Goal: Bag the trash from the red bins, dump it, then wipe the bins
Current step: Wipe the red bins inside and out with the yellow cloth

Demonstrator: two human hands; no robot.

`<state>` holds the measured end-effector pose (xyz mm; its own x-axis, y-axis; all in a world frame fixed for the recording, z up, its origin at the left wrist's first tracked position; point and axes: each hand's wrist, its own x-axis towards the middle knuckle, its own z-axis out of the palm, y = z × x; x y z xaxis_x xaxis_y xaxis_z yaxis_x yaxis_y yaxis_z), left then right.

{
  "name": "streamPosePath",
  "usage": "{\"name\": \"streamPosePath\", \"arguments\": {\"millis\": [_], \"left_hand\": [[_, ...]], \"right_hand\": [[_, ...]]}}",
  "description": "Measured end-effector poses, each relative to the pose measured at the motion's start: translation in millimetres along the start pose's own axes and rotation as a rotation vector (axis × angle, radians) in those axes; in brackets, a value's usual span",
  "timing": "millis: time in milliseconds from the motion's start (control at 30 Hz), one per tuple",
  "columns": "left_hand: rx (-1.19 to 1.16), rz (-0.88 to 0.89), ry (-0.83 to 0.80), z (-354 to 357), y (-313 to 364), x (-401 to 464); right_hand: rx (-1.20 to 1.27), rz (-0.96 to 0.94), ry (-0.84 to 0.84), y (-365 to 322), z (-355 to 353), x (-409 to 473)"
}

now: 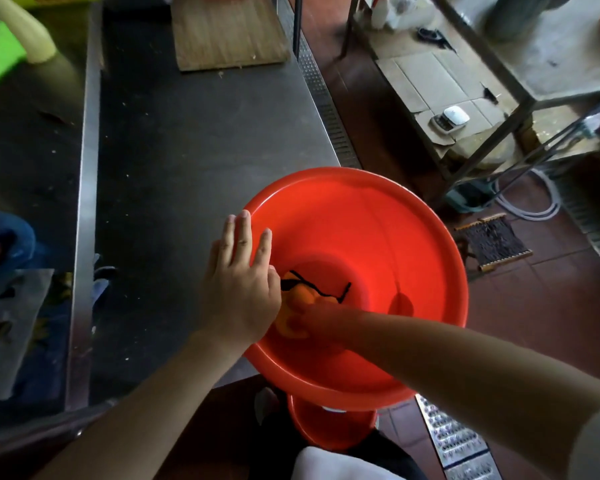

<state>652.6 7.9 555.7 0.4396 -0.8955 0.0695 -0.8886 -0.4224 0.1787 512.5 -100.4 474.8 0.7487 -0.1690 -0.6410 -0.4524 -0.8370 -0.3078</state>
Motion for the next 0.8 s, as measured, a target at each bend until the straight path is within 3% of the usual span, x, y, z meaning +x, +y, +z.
{"name": "streamPosePath", "arguments": {"millis": [67, 200, 333, 467, 633, 800], "left_hand": [[-0.043, -0.005, 0.011, -1, 1, 0], [-0.192, -0.026, 0.089, -5, 1, -2], [-0.212, -0.014, 0.152, -13, 6, -8], [-0.249, -0.039, 0.165, -25, 23, -24], [-0.251, 0.019, 0.204, -30, 58, -72], [-0.103, 0.149, 0.304, -27, 115, -116]], "right_hand": [[-0.043, 0.042, 0.057, -1, -7, -6], [-0.416, 0.000, -0.056, 1, -26, -16], [-0.551, -0.039, -0.020, 3, -43, -39], [-0.799, -0.132, 0.085, 11, -43, -67], [-0.821, -0.170, 0.241, 26, -57, -102], [-0.957, -0.249, 0.351, 37, -69, -130]]}}
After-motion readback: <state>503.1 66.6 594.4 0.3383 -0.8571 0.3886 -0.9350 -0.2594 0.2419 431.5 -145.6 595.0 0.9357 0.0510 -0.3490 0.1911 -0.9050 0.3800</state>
